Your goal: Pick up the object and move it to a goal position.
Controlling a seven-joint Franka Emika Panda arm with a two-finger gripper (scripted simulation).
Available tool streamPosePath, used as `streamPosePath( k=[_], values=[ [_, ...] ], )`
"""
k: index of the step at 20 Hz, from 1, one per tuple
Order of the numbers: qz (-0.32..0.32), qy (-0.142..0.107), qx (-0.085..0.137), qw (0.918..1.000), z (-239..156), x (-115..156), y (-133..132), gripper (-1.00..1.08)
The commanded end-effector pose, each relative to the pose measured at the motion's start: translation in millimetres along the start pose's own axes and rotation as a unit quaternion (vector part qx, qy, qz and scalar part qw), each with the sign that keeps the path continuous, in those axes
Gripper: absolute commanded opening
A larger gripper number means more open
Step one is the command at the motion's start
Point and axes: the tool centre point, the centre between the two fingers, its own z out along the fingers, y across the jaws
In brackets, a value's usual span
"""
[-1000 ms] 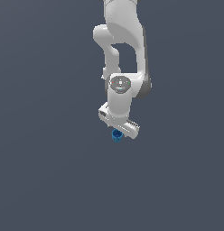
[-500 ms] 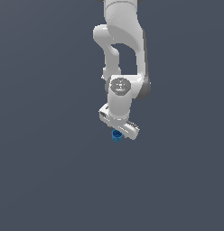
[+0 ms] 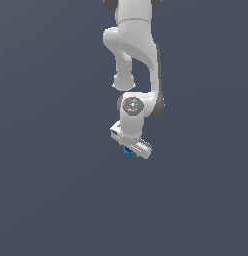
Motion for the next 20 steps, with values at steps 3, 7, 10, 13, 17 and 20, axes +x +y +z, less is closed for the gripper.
streamPosePath(
  k=[3, 7, 10, 13, 17, 20],
  values=[
    [0.000, 0.001, 0.001, 1.0000, 4, 1, -1, -1.00],
    [0.000, 0.001, 0.001, 1.0000, 4, 1, -1, -1.00],
    [0.000, 0.001, 0.001, 1.0000, 4, 1, -1, -1.00],
    [0.000, 0.001, 0.001, 1.0000, 3, 1, -1, -1.00],
    [0.000, 0.001, 0.001, 1.0000, 0, -1, -2, -1.00],
    [0.000, 0.001, 0.001, 1.0000, -8, -5, -2, -1.00]
  ],
)
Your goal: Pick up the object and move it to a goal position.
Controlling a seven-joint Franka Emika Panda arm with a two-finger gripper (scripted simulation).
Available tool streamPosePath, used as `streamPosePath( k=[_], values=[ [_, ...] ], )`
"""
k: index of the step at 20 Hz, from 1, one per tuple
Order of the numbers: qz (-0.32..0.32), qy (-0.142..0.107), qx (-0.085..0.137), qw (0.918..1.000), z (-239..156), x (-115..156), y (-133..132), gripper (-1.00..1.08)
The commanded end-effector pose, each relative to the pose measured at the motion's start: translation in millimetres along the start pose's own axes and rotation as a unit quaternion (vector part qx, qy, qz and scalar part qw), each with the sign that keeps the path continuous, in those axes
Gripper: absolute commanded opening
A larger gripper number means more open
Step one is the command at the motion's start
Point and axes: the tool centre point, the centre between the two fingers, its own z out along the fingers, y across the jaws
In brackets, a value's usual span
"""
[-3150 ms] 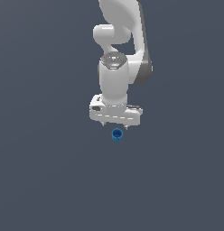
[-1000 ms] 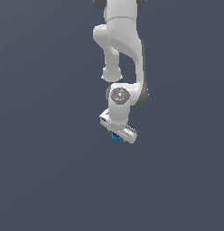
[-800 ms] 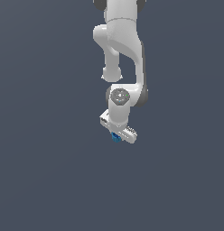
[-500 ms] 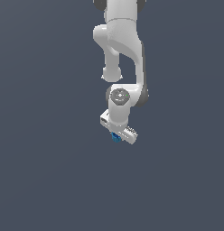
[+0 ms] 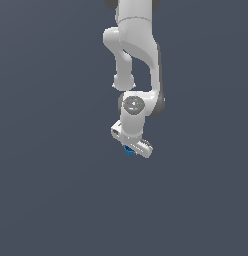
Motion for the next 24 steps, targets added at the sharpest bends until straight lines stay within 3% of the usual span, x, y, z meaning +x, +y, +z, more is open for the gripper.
streamPosePath(
  k=[1, 11, 24],
  values=[
    [0.000, 0.001, 0.001, 1.0000, -8, -3, -1, -1.00],
    [0.000, 0.001, 0.001, 1.0000, -68, -33, -7, -1.00],
    [0.001, 0.001, 0.000, 1.0000, -202, -97, -20, -1.00]
  ],
)
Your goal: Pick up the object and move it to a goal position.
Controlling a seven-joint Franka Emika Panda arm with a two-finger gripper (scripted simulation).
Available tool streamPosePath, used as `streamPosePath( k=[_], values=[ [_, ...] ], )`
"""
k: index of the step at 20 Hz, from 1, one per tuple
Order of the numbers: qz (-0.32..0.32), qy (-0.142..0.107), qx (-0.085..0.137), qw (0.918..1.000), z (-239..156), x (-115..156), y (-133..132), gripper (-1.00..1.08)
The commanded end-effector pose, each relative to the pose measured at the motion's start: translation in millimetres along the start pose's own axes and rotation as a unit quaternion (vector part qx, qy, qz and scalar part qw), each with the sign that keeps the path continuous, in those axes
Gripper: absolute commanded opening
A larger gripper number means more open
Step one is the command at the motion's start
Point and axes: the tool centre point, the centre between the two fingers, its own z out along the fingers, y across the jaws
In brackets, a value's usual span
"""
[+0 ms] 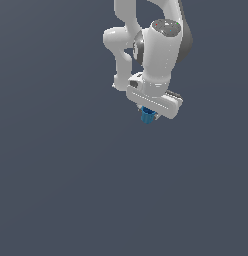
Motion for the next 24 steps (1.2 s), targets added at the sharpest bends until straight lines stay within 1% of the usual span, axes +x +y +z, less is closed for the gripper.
streamPosePath(
  k=[1, 8, 13, 19, 24],
  values=[
    [0.000, 0.001, 0.000, 1.0000, -29, -14, -3, -1.00],
    [0.000, 0.001, 0.000, 1.0000, -104, -48, -11, -1.00],
    [0.000, 0.001, 0.000, 1.0000, -147, -68, -17, -1.00],
    [0.000, 0.000, 0.000, 1.0000, -183, -83, -23, -1.00],
    [0.000, 0.000, 0.000, 1.0000, -198, -90, -26, -1.00]
  ],
)
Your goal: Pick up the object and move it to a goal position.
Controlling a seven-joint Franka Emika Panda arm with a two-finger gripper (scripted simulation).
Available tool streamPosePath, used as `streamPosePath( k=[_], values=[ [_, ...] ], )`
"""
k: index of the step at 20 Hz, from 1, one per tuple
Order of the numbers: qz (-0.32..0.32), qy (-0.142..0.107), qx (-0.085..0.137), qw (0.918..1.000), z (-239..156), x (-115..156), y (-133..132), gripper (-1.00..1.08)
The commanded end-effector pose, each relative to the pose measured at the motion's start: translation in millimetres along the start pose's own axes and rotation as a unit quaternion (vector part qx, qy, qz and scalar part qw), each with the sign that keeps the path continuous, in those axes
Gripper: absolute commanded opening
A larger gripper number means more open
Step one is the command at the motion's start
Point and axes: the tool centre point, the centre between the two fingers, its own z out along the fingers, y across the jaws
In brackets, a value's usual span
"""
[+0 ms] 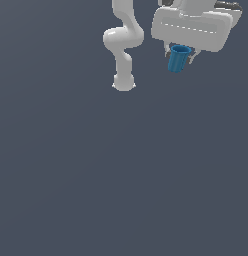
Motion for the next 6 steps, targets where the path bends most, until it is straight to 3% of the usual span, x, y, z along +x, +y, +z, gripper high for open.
streamPosePath(
  k=[1, 6],
  values=[
    [0.000, 0.000, 0.000, 1.0000, -5.8, -2.2, -1.1, -1.00],
    [0.000, 0.000, 0.000, 1.0000, -6.1, -1.8, -2.1, -1.00]
  ],
)
